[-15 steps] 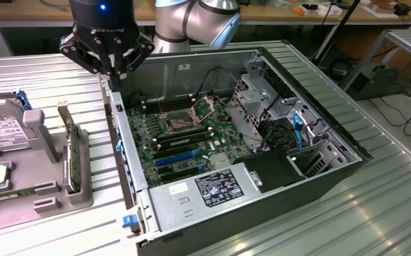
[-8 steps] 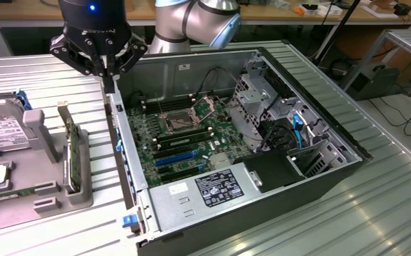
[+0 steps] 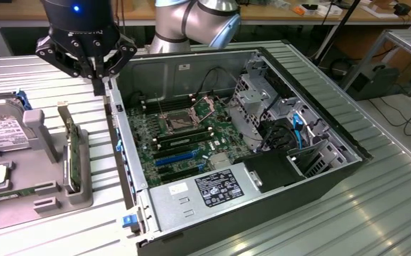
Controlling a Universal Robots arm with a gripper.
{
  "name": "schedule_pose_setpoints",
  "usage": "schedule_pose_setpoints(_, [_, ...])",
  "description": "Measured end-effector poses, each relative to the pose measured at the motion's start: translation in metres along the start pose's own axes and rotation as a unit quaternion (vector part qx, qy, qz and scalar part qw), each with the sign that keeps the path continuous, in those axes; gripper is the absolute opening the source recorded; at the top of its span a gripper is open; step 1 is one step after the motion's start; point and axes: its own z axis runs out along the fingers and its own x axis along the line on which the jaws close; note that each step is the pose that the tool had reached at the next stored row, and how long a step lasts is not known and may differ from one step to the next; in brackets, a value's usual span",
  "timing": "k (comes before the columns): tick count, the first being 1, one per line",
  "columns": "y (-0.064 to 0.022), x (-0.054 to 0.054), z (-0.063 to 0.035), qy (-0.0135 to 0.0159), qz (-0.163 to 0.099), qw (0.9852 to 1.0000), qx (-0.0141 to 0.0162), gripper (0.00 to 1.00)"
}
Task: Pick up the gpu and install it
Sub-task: 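Reach for the gpu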
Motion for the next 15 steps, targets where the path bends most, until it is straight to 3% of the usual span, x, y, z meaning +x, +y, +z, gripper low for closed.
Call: schedule_pose_setpoints(15, [-0.0039,0.024,-0.0008,0.0,0.0,1.0,0.0,0.1])
